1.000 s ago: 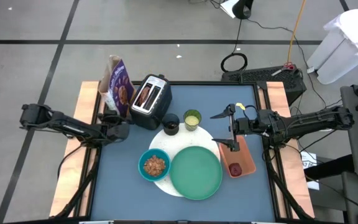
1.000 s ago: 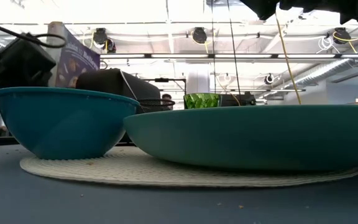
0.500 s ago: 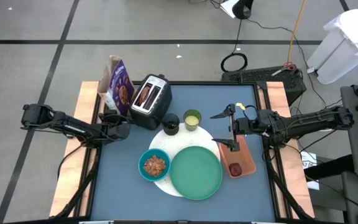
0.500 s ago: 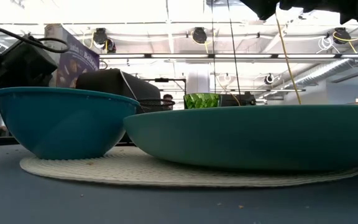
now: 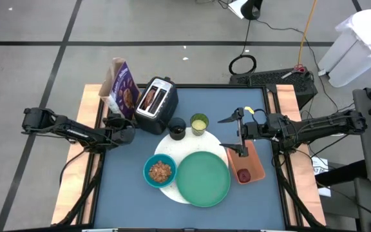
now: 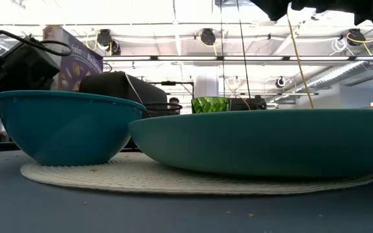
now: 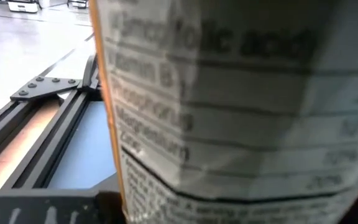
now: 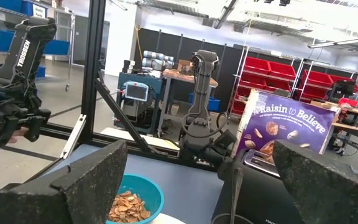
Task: Arrange a breakfast setting
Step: Pour the cereal from the purple cereal box into the blue bowl
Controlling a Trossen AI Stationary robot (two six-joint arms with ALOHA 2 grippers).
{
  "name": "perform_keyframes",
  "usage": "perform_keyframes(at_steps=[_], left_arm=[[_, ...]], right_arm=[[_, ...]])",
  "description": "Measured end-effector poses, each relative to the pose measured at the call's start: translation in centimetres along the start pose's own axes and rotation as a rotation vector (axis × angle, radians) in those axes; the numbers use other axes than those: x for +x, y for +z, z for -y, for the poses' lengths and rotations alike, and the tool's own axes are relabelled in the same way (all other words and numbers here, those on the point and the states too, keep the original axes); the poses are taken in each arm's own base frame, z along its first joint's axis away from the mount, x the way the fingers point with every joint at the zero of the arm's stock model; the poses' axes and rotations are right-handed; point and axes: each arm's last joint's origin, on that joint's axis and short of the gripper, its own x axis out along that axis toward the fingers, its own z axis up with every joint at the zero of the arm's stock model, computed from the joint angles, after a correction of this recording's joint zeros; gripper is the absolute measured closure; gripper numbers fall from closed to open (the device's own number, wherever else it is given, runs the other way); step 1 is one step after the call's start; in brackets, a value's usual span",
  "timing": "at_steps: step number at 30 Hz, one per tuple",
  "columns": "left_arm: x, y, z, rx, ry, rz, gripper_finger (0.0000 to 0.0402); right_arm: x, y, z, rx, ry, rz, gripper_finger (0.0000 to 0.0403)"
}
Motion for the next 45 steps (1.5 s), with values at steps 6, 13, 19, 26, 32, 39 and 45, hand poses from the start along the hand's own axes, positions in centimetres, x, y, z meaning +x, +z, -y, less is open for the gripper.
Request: perform_keyframes(at_steps=[6, 13, 19, 26, 32, 39, 45], left_arm=[[0.00, -0.24, -0.02, 0.007, -0.032, -0.054, 0.0167], [0.00, -0.37, -0.12, 0.037, -0.037, -0.073, 0.0086], [-0.01, -0.38, -0.06, 0.097, -0.050, -0.083, 0.0069], [-0.01, -0.28, 0.06, 0.105, -0.054, -0.074, 0.0069], [-0.01, -0.16, 0.22, 0.088, -0.059, -0.066, 0.0069], [-0.04, 0.05, 0.32, 0.087, -0.064, -0.056, 0.0069], [-0.06, 0.24, 0.42, 0.066, -0.054, -0.029, 0.0069]], right_arm=[[0.00, 0.00, 0.00, 0.000, 0.000, 0.000, 0.0007], [0.00, 0.00, 0.00, 0.000, 0.000, 0.000, 0.0007], [0.00, 0.00, 0.00, 0.000, 0.000, 0.000, 0.0007], [0.00, 0.00, 0.00, 0.000, -0.001, 0.000, 0.0007], [0.00, 0.00, 0.01, 0.000, -0.002, 0.000, 0.0007], [0.00, 0.00, 0.01, 0.000, -0.003, 0.000, 0.0007], [0.00, 0.01, 0.01, 0.000, -0.003, 0.000, 0.0007]])
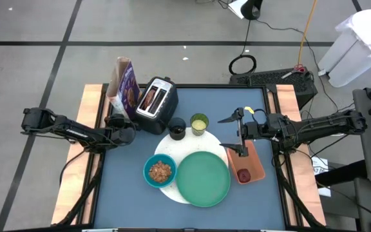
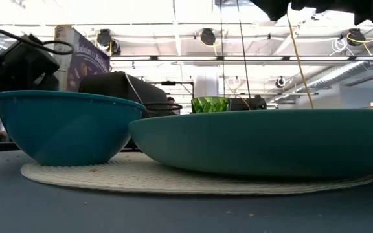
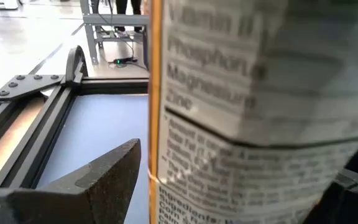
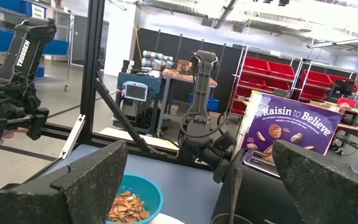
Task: Arrange a breakfast setting
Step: Pour the cereal from the purple cereal box into the blue bowl
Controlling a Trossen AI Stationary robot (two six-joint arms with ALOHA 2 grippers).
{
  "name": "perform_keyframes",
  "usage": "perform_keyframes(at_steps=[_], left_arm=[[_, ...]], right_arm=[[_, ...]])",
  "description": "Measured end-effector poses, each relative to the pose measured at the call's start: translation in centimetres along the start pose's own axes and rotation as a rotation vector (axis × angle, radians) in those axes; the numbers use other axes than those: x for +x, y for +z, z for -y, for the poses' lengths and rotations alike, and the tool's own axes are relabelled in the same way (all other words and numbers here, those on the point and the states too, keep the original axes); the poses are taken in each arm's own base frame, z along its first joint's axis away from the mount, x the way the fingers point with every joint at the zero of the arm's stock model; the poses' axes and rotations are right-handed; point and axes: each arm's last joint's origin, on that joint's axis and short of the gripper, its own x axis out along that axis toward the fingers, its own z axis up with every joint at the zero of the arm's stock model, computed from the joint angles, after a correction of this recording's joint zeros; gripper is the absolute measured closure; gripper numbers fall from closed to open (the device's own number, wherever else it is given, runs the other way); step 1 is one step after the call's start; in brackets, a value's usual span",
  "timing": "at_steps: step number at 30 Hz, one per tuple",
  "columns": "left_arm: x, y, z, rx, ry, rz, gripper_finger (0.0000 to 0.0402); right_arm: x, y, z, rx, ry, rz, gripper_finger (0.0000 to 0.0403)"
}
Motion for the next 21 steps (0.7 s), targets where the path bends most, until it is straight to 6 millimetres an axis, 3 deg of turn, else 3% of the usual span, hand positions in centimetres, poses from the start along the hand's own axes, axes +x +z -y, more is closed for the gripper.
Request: perform_keyframes(at_steps=[21], left_arm=[[-0.2, 2.3, 1.4, -0.022, 0.024, 0.164, 0.0069]], right_arm=[[0.0, 0.0, 0.0, 0.000, 0.000, 0.000, 0.0007]])
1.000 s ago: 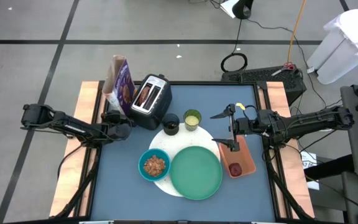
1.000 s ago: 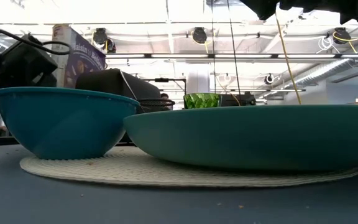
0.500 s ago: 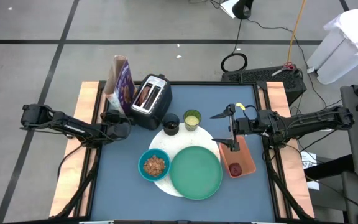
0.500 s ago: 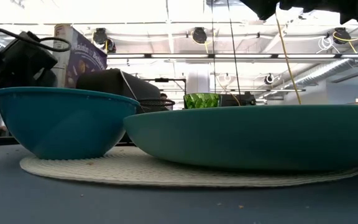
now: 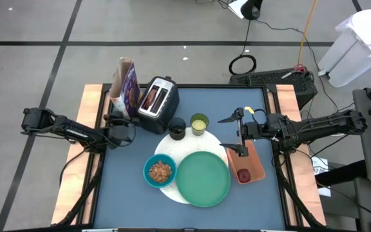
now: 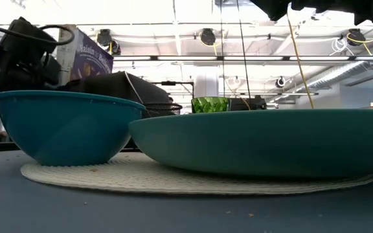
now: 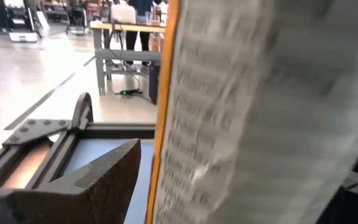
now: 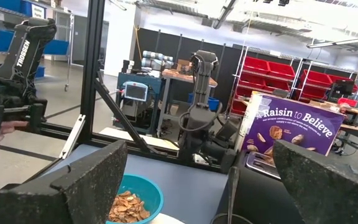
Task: Arrange a breakfast setting
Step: Pour the cereal from the purple cereal box into the blue bowl
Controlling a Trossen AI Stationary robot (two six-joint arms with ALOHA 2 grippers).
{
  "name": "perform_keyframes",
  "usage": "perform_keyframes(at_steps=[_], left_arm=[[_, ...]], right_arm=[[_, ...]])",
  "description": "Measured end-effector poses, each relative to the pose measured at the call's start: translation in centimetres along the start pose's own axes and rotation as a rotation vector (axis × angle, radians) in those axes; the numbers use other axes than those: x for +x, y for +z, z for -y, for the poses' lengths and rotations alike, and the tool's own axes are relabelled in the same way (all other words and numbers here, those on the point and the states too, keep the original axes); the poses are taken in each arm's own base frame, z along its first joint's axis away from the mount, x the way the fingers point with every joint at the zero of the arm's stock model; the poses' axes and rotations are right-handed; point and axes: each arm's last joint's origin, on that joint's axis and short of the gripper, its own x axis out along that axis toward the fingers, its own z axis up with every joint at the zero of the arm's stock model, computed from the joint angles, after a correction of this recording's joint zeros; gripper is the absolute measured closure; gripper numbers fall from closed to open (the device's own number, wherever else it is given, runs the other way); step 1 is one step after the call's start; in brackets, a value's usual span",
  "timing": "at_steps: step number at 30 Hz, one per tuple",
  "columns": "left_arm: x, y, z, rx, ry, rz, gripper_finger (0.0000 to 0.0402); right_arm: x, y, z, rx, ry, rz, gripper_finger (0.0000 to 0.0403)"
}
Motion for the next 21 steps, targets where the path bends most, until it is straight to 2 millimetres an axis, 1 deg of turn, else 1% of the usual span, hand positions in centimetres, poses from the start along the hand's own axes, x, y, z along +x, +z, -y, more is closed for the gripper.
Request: perform_keyframes(at_steps=[9, 21], left_arm=[[0.0, 1.5, 0.6, -0.002, -0.011, 0.055, 0.0069], [-0.3, 3.8, 1.0, -0.035, 0.011, 0.134, 0.0069]], right_arm=[[0.0, 0.0, 0.0, 0.000, 0.000, 0.000, 0.0007], [0.0, 0.0, 0.0, 0.000, 0.000, 0.000, 0.0007]])
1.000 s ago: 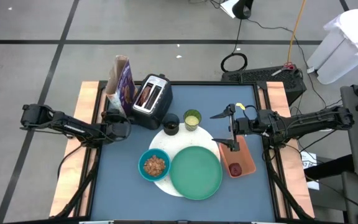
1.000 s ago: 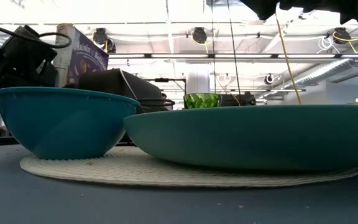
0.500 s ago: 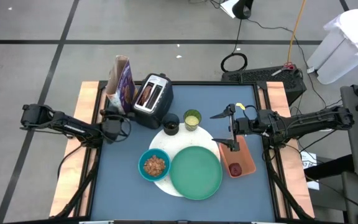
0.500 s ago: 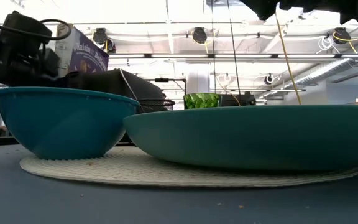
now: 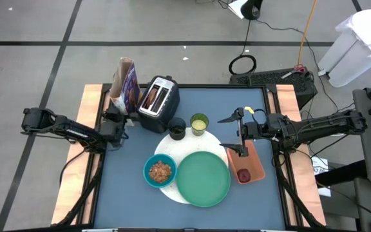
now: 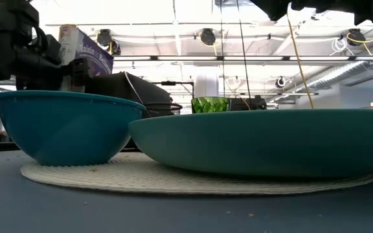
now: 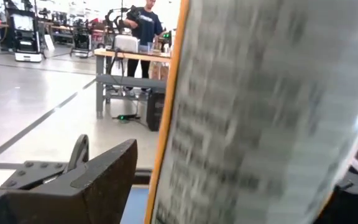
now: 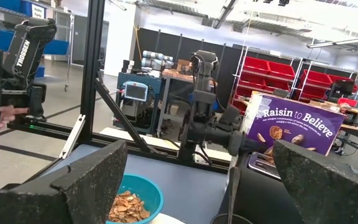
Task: Arrange a breakfast setting
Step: Pour the cereal from the purple cereal box into the blue bowl
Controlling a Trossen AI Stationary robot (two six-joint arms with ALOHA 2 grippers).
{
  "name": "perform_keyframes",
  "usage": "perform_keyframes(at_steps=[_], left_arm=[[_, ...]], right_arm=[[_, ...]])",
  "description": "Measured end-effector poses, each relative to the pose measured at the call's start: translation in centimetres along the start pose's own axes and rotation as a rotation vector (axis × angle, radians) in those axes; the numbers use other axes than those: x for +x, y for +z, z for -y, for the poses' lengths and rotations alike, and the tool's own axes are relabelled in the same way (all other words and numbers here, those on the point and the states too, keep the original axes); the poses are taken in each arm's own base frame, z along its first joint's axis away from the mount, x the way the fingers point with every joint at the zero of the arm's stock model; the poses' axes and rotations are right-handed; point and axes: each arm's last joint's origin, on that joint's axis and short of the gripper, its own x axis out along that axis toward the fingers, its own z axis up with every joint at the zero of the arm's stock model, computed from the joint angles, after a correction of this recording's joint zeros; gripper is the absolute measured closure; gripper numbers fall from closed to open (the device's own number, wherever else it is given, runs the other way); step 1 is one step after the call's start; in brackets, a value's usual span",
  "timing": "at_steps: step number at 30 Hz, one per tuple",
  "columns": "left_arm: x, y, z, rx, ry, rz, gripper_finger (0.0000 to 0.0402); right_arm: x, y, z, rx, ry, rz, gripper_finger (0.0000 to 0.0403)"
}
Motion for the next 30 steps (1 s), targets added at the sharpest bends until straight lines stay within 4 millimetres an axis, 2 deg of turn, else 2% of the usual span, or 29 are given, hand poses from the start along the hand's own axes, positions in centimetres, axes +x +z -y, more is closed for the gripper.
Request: perform_keyframes(at_steps=[25, 30], left_arm=[[-0.7, 3.3, -0.7, -0.096, -0.077, 0.065, 0.0069], [-0.5, 4.5, 0.0, -0.077, -0.084, 0.082, 0.0069]], right_arm=[[0.0, 0.0, 0.0, 0.000, 0.000, 0.000, 0.0007], [0.0, 0.0, 0.0, 0.000, 0.000, 0.000, 0.0007]])
